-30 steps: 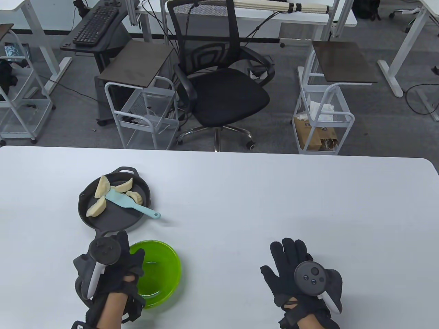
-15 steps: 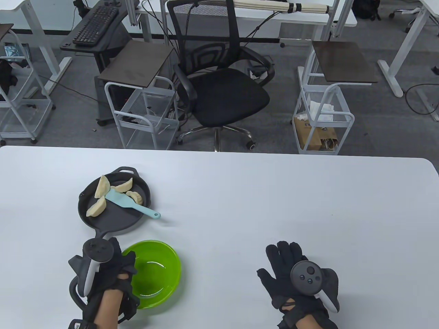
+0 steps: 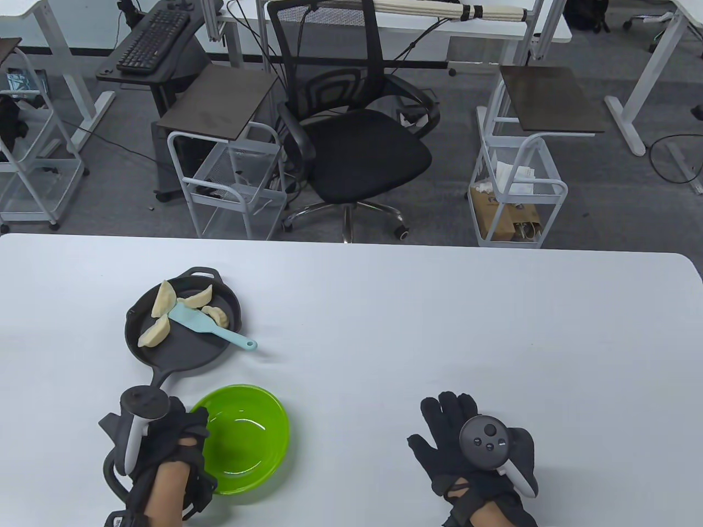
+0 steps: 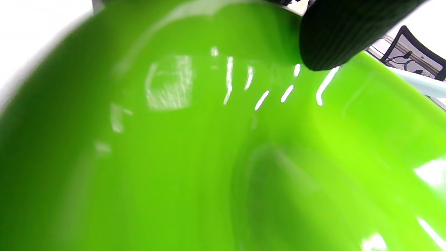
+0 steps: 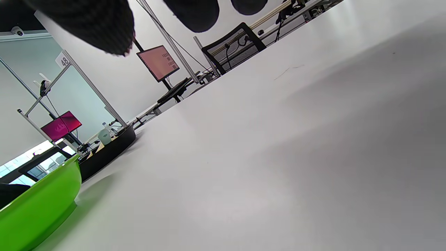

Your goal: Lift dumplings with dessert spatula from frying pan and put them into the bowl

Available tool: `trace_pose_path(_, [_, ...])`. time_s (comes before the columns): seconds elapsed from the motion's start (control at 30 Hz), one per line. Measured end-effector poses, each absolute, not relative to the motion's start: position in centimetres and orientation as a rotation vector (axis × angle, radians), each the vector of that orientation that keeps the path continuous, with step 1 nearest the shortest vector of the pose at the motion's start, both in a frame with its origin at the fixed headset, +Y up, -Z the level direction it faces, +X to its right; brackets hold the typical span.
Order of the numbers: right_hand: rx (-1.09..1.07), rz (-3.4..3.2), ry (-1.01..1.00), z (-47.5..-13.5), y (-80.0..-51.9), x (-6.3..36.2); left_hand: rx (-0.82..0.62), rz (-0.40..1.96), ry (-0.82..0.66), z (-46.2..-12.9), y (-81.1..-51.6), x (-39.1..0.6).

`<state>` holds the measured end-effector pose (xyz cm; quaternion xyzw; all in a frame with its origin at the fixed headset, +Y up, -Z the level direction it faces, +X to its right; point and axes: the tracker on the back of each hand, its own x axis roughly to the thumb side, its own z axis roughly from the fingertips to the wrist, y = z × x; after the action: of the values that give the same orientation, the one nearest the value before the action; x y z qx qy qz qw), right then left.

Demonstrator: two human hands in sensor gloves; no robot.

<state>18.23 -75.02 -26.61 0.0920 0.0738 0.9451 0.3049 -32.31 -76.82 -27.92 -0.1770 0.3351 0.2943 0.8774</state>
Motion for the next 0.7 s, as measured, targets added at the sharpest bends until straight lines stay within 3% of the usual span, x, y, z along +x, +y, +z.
trace_pose_path(0.7, [0.228, 2.457, 0.248, -26.64, -75.53, 18.16, -0.497, 0.803, 0.616, -28.25, -77.83, -32.44])
